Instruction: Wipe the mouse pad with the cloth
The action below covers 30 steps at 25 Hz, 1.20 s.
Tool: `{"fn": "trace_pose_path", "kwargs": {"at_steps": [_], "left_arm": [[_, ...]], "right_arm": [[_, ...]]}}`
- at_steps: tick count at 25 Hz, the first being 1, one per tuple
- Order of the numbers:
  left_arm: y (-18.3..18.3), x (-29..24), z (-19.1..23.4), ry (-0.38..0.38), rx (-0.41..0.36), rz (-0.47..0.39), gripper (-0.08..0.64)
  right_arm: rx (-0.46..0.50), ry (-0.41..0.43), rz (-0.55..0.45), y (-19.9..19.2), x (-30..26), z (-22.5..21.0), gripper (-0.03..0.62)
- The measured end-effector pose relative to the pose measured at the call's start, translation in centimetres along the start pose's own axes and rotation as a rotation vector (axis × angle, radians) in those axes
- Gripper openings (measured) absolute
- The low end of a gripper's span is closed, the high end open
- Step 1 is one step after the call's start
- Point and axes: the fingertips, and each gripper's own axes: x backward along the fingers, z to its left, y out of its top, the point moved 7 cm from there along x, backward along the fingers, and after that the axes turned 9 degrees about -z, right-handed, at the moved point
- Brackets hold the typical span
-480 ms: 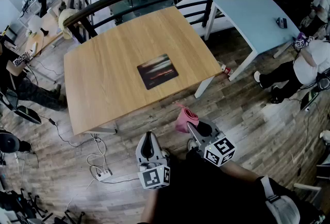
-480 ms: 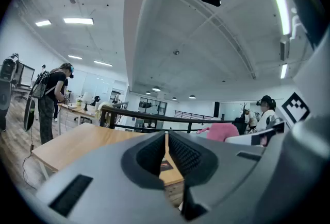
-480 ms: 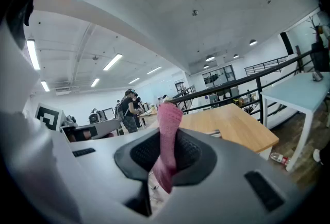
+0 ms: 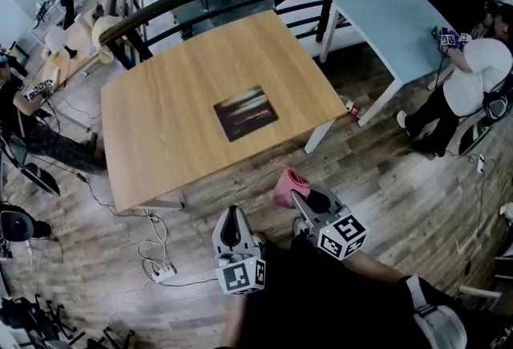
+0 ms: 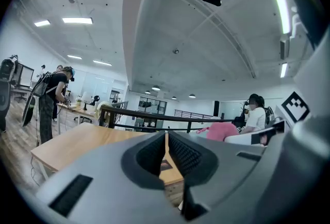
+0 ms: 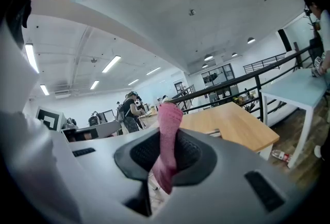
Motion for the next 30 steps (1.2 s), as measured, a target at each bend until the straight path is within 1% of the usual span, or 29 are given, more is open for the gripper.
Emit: {"fn": "trace_pose_path", "kwargs": {"at_steps": [7, 12, 16, 19, 23, 26, 30], "left_arm": [[-0.7, -0.8, -2.0, 0.000, -0.002, 0.008, 0.037], [-0.9, -1.7, -3.9, 0.020, -0.010, 0.015, 0.037], [-1.3, -1.9, -5.5, 0.051, -0.022, 0.017, 0.037], [-1.8, -2.5, -6.1, 0.060, -0.041, 0.019, 0.037], [-2.0, -3.1, -6.2, 0.093, -0.050, 0.023, 0.037], [-2.4, -3.6, -5.6, 0.118, -0.039, 0.022, 0.036], [-3.4, -5.5, -4.0, 0.118, -0.029, 0.035, 0.036]], "right_arm": [[-0.009, 0.006, 0.000, 0.5, 0.9, -1.8, 0.064], [-0.013, 0.017, 0.012, 0.7, 1.7, -3.9, 0.064], [-0.030, 0.044, 0.026, 0.6, 2.3, -5.5, 0.064], [-0.022, 0.075, 0.036, 1.2, 1.8, -6.3, 0.064], [-0.023, 0.110, 0.048, 1.1, 0.9, -7.1, 0.064], [-0.031, 0.106, 0.060, 0.8, 0.3, -7.7, 0.064], [-0.039, 0.089, 0.061, 0.3, -1.4, -8.6, 0.064]]}}
